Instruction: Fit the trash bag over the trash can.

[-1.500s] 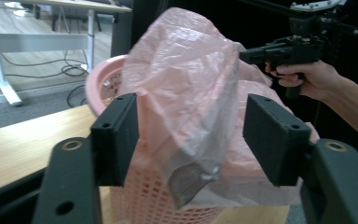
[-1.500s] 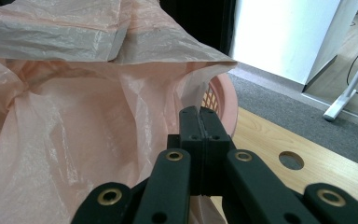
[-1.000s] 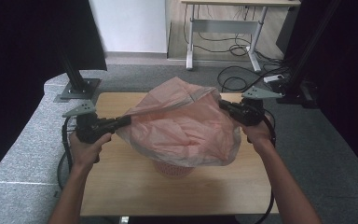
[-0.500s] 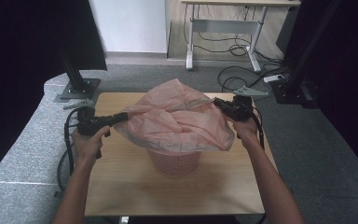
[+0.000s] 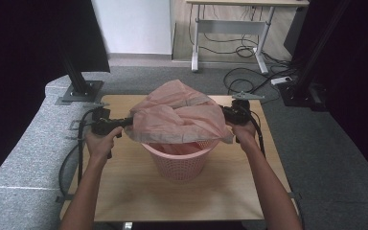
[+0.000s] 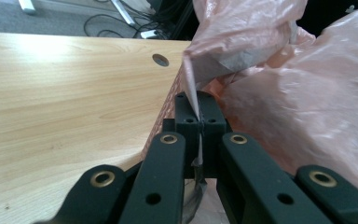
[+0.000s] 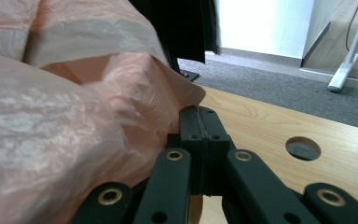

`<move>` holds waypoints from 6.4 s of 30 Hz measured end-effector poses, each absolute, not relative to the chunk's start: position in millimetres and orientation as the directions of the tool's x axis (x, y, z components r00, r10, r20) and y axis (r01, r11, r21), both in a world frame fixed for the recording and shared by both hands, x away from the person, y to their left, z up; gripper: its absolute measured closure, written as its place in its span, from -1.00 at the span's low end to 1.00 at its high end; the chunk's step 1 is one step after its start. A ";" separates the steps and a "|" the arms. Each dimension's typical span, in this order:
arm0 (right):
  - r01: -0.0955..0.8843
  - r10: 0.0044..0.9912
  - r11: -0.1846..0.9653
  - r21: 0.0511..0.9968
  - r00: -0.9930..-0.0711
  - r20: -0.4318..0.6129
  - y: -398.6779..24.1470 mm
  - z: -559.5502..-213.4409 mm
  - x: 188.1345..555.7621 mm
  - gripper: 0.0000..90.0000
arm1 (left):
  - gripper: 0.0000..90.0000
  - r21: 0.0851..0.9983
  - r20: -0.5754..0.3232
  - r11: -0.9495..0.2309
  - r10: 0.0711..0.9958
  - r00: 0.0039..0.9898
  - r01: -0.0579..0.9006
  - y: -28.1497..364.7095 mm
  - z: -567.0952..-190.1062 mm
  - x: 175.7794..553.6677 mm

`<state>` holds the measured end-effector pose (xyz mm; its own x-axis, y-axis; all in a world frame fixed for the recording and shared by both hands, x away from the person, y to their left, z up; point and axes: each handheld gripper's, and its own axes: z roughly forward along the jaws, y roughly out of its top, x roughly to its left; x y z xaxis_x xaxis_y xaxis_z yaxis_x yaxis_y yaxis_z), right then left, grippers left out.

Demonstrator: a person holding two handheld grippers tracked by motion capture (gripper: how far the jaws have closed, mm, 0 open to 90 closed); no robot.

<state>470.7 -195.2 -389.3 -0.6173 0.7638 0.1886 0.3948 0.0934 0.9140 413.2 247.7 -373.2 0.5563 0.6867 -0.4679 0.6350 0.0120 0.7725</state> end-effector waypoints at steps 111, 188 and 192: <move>0.219 0.414 0.320 0.922 -0.907 0.072 -209.5 -400.1 312.3 1.00 | 0.98 0.836 -0.379 -0.089 0.621 0.687 0.541 243.2 -393.1 341.5; 0.326 0.438 0.395 0.859 -0.889 0.136 -203.6 -472.3 331.6 0.99 | 0.98 0.760 -0.290 -0.205 0.742 0.604 0.616 234.0 -445.5 332.3; 0.313 0.450 0.384 0.868 -0.885 0.119 -206.4 -468.8 326.9 0.56 | 0.80 0.794 -0.302 -0.173 0.720 0.624 0.583 237.3 -442.2 327.1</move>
